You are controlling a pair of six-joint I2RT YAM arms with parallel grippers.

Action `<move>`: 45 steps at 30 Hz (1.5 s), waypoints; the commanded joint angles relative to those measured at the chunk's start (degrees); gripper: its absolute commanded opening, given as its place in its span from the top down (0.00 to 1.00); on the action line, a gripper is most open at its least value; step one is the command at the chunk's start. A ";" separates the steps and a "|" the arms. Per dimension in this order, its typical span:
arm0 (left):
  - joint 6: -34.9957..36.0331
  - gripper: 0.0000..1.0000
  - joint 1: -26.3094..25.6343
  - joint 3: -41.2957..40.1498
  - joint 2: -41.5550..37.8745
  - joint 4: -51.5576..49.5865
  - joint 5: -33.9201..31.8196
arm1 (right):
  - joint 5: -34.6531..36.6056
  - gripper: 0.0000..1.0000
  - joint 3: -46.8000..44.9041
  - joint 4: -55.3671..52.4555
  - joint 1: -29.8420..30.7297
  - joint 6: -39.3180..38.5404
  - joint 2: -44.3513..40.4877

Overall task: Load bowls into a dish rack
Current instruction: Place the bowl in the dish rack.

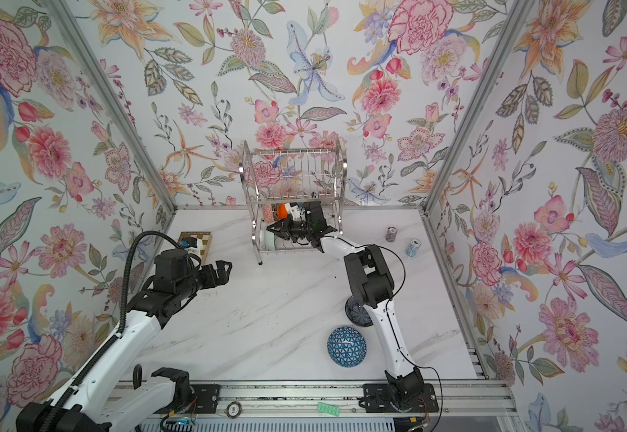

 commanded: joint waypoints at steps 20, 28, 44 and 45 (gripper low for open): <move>0.66 0.01 -0.69 -0.39 -0.08 -0.41 -0.22 | 8.09 0.30 0.99 -12.46 3.74 -13.56 -4.16; 0.66 0.01 -0.62 -0.46 0.00 -0.42 -0.17 | 6.24 0.26 -6.00 5.02 4.05 -3.54 -5.80; 0.61 0.01 -0.68 -0.51 0.09 -0.32 0.08 | 12.62 0.23 -20.93 29.87 4.56 8.68 -9.78; 0.58 0.01 -0.72 -0.55 0.09 -0.29 0.03 | 13.27 0.23 -22.17 32.88 4.58 10.17 -9.71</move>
